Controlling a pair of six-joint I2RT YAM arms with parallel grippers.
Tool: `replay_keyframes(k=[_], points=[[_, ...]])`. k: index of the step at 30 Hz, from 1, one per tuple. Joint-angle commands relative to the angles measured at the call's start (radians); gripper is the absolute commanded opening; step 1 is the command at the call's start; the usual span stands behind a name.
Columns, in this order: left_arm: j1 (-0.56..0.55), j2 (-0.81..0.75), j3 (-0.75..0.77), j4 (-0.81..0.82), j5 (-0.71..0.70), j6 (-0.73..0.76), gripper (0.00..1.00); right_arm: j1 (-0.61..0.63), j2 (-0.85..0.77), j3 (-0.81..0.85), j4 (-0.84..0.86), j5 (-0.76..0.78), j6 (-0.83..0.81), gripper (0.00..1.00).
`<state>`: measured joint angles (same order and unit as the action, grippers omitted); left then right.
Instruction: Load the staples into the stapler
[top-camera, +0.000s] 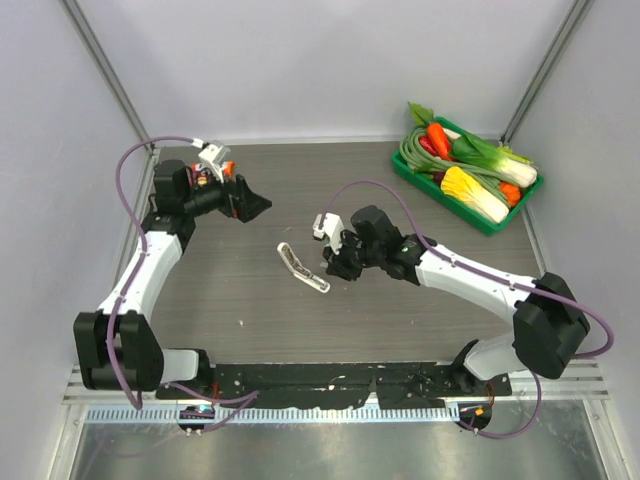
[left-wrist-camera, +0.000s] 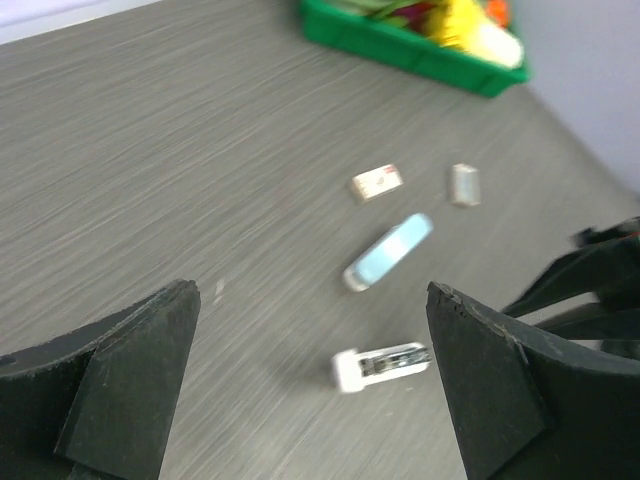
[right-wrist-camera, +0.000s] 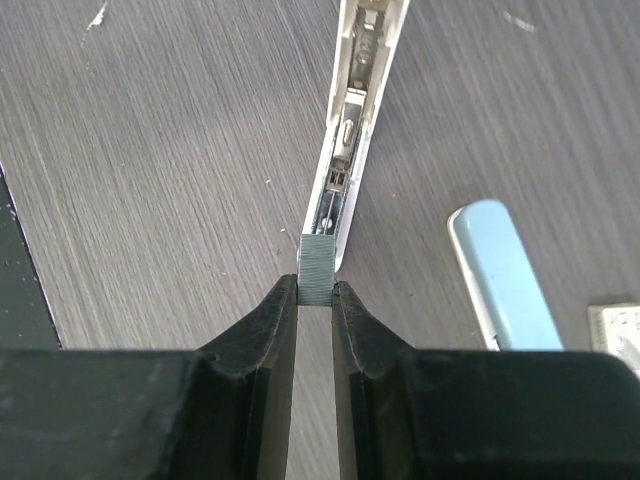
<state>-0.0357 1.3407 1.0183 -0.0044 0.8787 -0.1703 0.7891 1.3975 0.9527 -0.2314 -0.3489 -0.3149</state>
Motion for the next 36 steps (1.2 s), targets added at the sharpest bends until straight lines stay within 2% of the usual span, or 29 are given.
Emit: replay_keyframes(k=[1,5,14,24,36], points=[[0.014,-0.083,-0.055,-0.226,-0.269,0.233,1.00,0.015,0.037,0.054,-0.032,0.041,0.119,0.14],[0.014,-0.110,-0.078,-0.236,-0.362,0.273,1.00,0.032,0.081,0.052,-0.036,0.045,0.143,0.14],[0.014,-0.095,-0.096,-0.214,-0.377,0.244,1.00,0.055,0.158,0.055,-0.031,0.099,0.145,0.14],[0.014,-0.118,-0.116,-0.195,-0.339,0.215,1.00,0.055,0.205,0.070,-0.011,0.166,0.116,0.14],[0.016,-0.110,-0.122,-0.187,-0.314,0.203,1.00,0.055,0.253,0.087,0.015,0.148,0.106,0.14]])
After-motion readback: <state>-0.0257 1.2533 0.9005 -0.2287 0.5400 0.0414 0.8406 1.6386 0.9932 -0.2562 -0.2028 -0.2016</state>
